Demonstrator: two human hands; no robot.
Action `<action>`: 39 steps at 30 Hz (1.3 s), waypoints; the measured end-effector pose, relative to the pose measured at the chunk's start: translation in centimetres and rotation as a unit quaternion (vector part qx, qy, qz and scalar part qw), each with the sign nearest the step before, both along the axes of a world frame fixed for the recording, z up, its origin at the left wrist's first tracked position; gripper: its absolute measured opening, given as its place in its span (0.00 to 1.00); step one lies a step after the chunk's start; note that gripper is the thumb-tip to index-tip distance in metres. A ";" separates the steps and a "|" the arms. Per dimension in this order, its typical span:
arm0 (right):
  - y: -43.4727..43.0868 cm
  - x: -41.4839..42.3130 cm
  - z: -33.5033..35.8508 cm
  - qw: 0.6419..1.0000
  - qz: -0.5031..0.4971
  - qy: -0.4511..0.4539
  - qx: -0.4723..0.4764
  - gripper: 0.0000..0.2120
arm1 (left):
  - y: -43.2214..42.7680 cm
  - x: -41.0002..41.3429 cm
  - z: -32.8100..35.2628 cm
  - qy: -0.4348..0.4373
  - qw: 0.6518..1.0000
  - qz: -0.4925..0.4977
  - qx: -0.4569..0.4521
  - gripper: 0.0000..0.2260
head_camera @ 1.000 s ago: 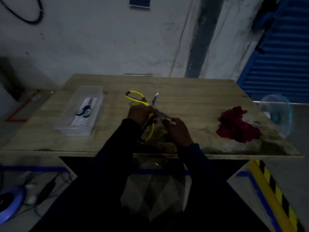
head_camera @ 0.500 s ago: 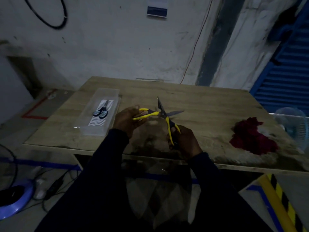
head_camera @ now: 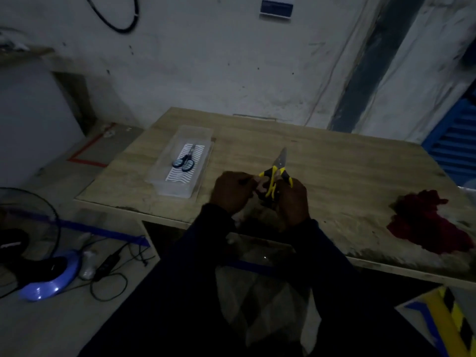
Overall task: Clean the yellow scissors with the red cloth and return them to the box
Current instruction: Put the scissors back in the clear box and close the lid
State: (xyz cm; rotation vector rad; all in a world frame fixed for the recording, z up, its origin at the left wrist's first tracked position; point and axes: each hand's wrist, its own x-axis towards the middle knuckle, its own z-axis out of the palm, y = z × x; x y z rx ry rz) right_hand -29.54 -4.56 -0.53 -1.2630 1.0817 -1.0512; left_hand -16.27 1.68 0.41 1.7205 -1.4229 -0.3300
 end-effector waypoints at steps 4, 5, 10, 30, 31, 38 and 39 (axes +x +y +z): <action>0.9 3.8 1.9 0.993 0.094 -0.068 0.023 0.11 | 1.5 10.0 2.7 -0.095 0.971 0.212 -0.065 0.13; 1.2 4.9 2.4 0.992 0.110 -0.063 0.024 0.12 | 1.8 13.0 2.6 -0.098 0.957 0.272 -0.017 0.13; 2.1 9.4 3.6 0.984 0.164 -0.070 0.023 0.14 | 2.2 20.3 -0.5 -0.023 0.933 0.223 0.280 0.25; -3.0 -7.7 2.8 0.995 -0.002 0.093 0.031 0.06 | -4.2 -8.0 -1.4 0.003 0.977 0.070 0.201 0.12; -3.5 -7.7 2.9 0.988 0.001 0.150 0.021 0.05 | -4.3 -8.1 -1.5 -0.001 0.978 0.070 0.195 0.12; -4.2 -4.5 3.6 0.971 0.033 0.231 -0.048 0.11 | -3.5 -6.9 -1.8 -0.049 0.984 0.101 0.139 0.14; -3.9 -3.9 4.3 0.973 0.082 0.214 -0.029 0.11 | -3.4 -6.6 -1.7 -0.056 0.985 0.106 0.127 0.17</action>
